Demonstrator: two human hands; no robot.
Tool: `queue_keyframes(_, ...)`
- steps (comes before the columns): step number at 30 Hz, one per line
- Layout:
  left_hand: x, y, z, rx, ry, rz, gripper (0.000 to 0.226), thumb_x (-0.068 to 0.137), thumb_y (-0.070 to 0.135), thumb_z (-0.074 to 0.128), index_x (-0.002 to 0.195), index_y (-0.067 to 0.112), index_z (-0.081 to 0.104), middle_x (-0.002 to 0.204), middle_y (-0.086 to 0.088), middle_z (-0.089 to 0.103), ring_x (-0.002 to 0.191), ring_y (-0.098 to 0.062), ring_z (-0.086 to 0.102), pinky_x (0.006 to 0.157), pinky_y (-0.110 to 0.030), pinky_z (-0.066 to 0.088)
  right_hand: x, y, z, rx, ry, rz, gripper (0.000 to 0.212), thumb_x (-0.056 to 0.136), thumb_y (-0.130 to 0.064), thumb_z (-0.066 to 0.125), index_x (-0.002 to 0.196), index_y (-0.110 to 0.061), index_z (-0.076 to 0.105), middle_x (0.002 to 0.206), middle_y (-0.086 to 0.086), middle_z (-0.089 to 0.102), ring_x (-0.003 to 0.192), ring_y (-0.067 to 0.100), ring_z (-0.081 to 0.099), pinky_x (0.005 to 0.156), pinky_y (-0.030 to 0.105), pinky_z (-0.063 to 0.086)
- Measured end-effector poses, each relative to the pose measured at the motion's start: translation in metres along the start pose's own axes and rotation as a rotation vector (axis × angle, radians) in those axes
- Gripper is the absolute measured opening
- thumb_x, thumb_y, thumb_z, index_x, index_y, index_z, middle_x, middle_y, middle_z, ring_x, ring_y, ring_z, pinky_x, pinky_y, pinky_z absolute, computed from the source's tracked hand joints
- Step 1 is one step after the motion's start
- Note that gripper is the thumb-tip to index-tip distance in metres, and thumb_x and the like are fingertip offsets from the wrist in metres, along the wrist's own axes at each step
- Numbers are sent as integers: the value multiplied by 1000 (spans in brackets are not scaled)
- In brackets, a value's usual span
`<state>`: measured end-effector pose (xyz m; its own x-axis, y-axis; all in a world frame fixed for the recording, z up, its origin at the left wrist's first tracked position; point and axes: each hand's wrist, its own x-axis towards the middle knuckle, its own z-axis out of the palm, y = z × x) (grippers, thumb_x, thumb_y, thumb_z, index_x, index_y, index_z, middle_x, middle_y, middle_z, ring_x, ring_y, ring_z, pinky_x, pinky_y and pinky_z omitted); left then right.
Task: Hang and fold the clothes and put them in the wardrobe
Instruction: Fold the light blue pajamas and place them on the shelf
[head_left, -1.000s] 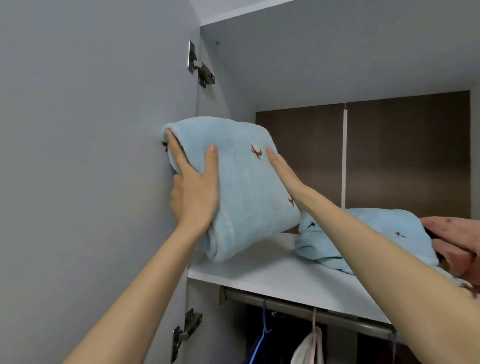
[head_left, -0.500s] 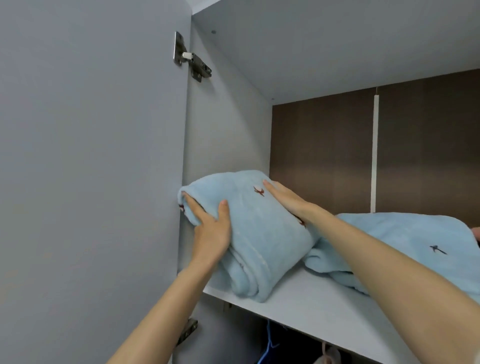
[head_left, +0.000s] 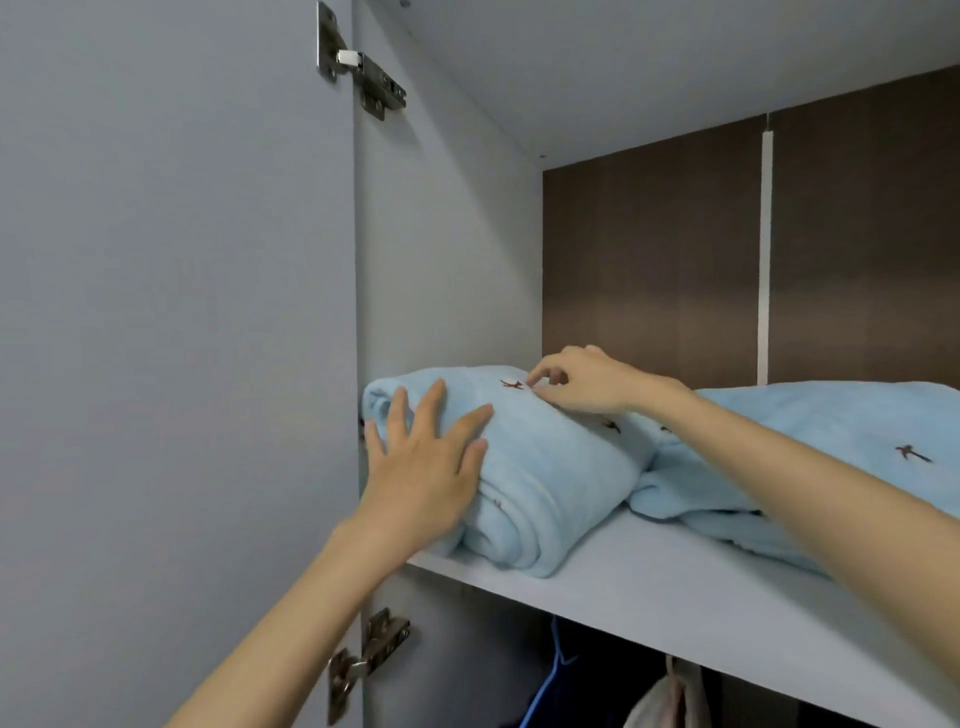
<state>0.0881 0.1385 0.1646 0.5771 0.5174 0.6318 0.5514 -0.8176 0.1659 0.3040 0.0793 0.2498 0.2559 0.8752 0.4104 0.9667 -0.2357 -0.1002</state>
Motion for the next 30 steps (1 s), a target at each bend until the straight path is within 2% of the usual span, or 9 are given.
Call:
queue_keyframes(2, 6, -5, -5, -1, -265, 24, 55, 98, 58, 23, 147, 53, -1, 157, 3, -28, 142, -37, -27, 116, -53, -10, -18, -7, -10, 128, -236, 109, 48, 92, -58, 47, 138, -46, 41, 115, -10, 48, 108, 21, 51, 73, 32, 52)
queue_keyframes(3, 9, -8, -7, -32, -360, 33, 64, 94, 62, 29, 147, 53, -5, 155, 2, -34, 142, -39, -26, 117, -53, -9, -27, -11, -12, 212, -364, 181, 61, 88, -64, 49, 144, -50, 28, 130, -12, 41, 119, 22, 47, 70, 34, 57)
queue_keyframes(7, 17, -18, -16, -17, -534, 67, 97, 79, 65, 58, 144, 55, -14, 148, 5, -45, 146, -37, -17, 118, -57, 10, -46, -17, -8, 303, -559, 203, 96, 75, -68, 64, 147, -57, 1, 157, -21, 3, 146, 25, 16, 91, 50, 54)
queue_keyframes(11, 26, -24, -13, 77, -560, 97, 113, 74, 55, 74, 144, 54, -15, 149, 5, -43, 148, -35, -4, 117, -51, 21, -39, -14, 9, 353, -451, 124, 88, 83, -51, 67, 150, -50, 9, 156, -20, 15, 140, 15, 26, 108, 46, 40)
queue_keyframes(16, 35, -13, 20, 18, -385, 137, 93, 86, 48, 65, 149, 47, -3, 157, -9, -28, 144, -33, 25, 111, -34, 29, -24, 11, 26, 299, -261, 67, 72, 82, -42, 62, 144, -51, 27, 152, -16, 29, 138, 11, 30, 114, 36, 31)
queue_keyframes(20, 51, -1, 53, -15, -302, 128, 93, 86, 48, 64, 151, 42, -2, 156, -18, -24, 136, -32, 39, 109, -33, 35, -18, 31, 35, 211, -95, 54, 64, 86, -38, 63, 144, -41, 36, 151, -11, 37, 136, 12, 35, 111, 30, 32)
queue_keyframes(24, 70, 5, 75, -97, -286, 113, 91, 85, 48, 64, 151, 40, 2, 157, -19, -21, 137, -31, 37, 111, -33, 30, -18, 41, 37, -10, 19, 54, 54, 94, -37, 57, 145, -29, 42, 149, -2, 42, 137, 17, 37, 112, 36, 32)
queue_keyframes(27, 80, 8, 83, -184, -307, 108, 91, 86, 42, 67, 152, 38, 4, 158, -17, -20, 146, -29, 22, 114, -31, 23, -19, 39, 36, -70, -27, 86, 47, 99, -28, 48, 146, -24, 42, 152, -2, 40, 140, 19, 34, 114, 35, 29)
queue_keyframes(30, 88, 6, 74, -160, -432, 82, 94, 85, 46, 67, 152, 37, 0, 158, -14, -22, 148, -29, 13, 115, -34, 20, -24, 36, 26, -171, 6, 104, 40, 98, -27, 45, 138, -29, 52, 146, -7, 47, 133, 19, 42, 103, 36, 39)
